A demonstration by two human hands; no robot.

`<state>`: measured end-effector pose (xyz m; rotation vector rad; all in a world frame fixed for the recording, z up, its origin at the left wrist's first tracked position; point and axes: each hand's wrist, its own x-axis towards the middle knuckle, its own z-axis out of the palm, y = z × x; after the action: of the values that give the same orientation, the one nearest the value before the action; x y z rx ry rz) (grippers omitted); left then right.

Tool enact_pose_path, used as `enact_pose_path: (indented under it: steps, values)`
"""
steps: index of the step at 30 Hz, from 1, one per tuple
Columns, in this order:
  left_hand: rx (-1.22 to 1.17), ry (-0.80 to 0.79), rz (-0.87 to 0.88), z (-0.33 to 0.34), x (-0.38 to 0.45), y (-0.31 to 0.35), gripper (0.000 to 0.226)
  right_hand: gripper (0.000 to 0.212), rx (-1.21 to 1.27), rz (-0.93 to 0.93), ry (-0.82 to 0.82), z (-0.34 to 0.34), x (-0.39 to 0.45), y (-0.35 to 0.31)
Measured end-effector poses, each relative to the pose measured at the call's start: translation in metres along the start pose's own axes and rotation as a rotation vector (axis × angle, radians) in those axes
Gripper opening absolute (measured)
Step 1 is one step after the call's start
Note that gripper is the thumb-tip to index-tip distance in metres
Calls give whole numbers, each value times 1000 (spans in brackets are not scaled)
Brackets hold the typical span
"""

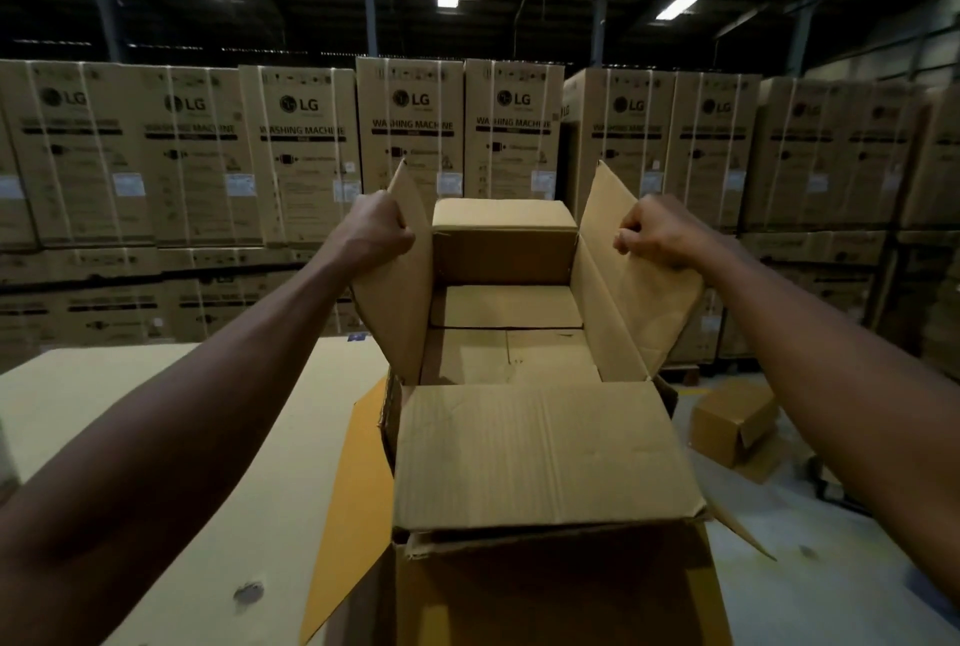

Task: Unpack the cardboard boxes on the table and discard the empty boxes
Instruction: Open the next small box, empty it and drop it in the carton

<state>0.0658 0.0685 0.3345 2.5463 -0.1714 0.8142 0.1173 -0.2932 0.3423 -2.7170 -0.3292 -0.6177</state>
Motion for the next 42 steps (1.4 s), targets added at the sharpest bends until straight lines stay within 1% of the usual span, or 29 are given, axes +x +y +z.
enact_pose_path:
  steps: [3,5,8,9,13,18,25,29,34,38,40,42]
  values:
    - [-20,-31,-38,21,7,-7,10,13,12,14,-32,20,15,10]
    - [-18,-57,-52,33,11,-11,6,14,14,15,-54,30,25,18]
    - [-13,-73,-63,48,15,-14,19,14,15,17,-85,45,39,27]
    - [-12,-81,-71,53,16,-15,20,14,17,22,-98,50,44,30]
    - [27,-114,-132,73,22,-21,10,13,34,31,-146,73,59,41]
    - [55,-167,-162,102,22,-23,26,11,44,25,-196,105,65,54]
    - [74,-246,-218,145,13,-40,24,10,58,24,-255,156,63,75]
    - [63,-229,-214,154,12,-44,30,10,86,19,-239,164,69,77]
    - [79,-221,-188,166,13,-51,29,13,84,-5,-237,184,71,80]
    - [59,-204,-201,177,14,-61,30,16,62,-3,-221,200,68,83]
    - [53,-215,-196,184,13,-65,32,17,68,4,-219,206,67,84]
    - [54,-238,-206,194,10,-71,28,20,92,19,-233,214,63,85]
